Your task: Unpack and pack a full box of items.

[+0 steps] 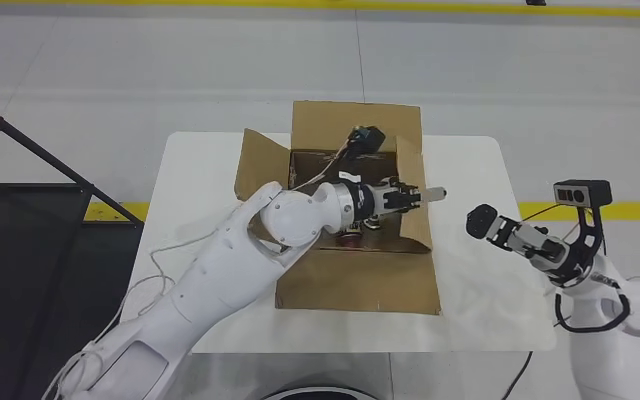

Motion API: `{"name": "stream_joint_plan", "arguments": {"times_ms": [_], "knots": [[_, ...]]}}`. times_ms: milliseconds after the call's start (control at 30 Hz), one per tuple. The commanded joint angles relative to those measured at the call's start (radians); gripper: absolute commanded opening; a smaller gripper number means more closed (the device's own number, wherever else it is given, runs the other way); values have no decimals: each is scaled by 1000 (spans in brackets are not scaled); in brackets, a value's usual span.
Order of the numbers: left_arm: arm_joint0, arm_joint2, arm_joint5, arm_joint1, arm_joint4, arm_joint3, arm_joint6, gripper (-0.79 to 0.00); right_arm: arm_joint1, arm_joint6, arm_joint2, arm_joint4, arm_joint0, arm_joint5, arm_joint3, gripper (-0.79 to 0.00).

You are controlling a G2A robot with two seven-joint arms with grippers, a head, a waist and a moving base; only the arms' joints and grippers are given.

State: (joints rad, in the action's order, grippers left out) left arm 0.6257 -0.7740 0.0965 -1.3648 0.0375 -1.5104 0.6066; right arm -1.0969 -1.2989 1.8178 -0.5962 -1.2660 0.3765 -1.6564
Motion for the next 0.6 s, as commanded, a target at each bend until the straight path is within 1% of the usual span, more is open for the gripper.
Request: {"name": "stream_joint_plan", "arguments": {"times_ms": [0,300,467,567], "knots": [[-30,28,-5,-17,-18,37,-15,0,3,1,9,-9,-6,7,10,0],[-132,136,-9,-90,-52,145,-51,0,16,-13,67,-65,-33,30,51,0],[-168,184,-17,-130,-62,210,-75,0,22,-20,92,-92,-40,47,64,0],[-178,206,-27,-155,-67,254,-117,0,25,-13,111,-118,-44,71,71,0]]}}
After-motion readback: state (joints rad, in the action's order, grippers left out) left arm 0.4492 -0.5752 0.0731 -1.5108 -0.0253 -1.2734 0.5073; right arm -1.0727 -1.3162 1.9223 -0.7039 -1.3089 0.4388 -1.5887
